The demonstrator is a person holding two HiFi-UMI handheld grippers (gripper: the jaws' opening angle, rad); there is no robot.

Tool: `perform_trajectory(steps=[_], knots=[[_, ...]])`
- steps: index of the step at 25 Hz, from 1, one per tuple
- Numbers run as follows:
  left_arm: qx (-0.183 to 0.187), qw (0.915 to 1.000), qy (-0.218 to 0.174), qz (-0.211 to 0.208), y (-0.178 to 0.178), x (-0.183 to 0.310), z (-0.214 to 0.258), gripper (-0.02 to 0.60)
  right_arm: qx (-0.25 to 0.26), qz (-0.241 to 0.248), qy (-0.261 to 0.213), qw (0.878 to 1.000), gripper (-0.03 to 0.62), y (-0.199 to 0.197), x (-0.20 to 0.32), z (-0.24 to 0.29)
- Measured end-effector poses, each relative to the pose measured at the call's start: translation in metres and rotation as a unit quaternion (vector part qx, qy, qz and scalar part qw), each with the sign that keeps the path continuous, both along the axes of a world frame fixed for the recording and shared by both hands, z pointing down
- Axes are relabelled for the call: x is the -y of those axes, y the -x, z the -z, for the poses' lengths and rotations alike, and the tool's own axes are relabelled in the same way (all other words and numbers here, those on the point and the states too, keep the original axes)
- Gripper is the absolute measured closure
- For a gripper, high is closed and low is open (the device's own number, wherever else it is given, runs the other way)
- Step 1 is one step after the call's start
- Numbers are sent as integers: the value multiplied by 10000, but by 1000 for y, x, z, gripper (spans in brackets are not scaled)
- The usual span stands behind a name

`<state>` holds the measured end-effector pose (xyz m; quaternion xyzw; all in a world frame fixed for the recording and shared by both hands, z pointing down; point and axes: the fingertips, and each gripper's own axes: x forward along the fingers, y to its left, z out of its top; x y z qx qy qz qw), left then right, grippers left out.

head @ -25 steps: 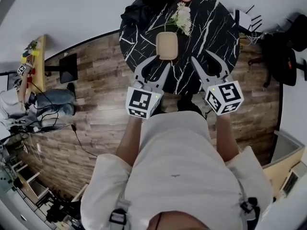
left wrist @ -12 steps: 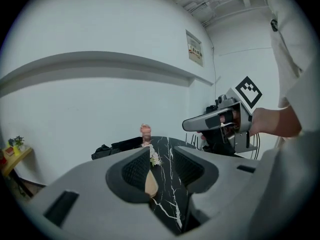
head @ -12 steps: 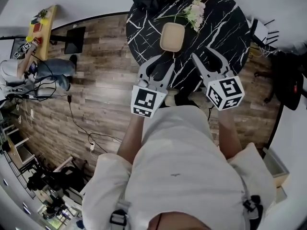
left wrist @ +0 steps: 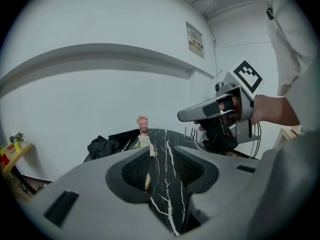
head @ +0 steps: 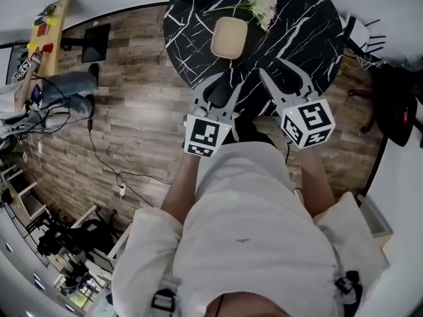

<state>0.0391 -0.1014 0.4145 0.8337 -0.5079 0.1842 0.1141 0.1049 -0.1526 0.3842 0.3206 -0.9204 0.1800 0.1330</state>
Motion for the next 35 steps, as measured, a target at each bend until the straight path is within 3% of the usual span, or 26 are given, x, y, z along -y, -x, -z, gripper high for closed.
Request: perform_trajectory(steps=[7,17,35], knots=[[-10,9994,142,-330,-11,10,-24,449,-107,-244,98,9996,442,-11,-1,-14],[266,9976,278,-584,-13,24,-57,449,-263,-383,256,9986,442,-19,-1,-28],[1041,9898,538,-812,-10,46,-132,450,-490,-390,508,9967,442,-18,9,-45]])
